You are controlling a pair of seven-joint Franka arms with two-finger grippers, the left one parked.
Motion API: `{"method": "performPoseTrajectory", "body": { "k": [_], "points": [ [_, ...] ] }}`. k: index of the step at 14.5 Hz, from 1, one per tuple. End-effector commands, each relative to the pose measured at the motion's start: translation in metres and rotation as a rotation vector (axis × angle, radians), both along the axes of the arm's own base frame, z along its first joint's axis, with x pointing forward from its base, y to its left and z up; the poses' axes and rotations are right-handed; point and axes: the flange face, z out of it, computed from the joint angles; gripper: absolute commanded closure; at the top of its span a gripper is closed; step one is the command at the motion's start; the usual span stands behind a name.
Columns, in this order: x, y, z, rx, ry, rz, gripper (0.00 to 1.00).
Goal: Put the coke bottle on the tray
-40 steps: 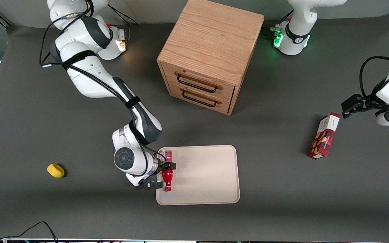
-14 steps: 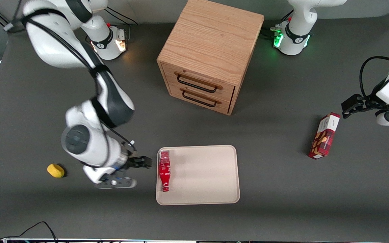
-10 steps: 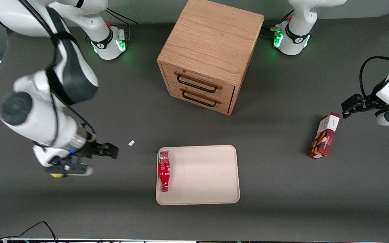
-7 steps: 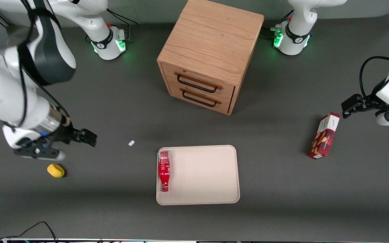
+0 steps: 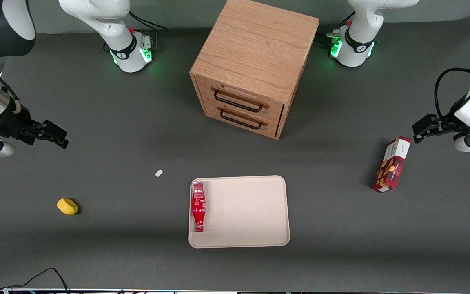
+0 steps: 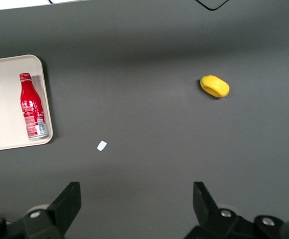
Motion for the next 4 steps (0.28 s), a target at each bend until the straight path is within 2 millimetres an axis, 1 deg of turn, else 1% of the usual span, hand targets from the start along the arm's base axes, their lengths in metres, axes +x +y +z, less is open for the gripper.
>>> {"method": "performPoseTrajectory", "body": {
  "k": [1,4],
  "points": [
    [-0.0072,-0.0009,0.0007,0.018,0.006,0.025,0.0],
    [-0.0081,0.0017,0.0008,0.017,0.013,0.035,0.0]
  ]
}}
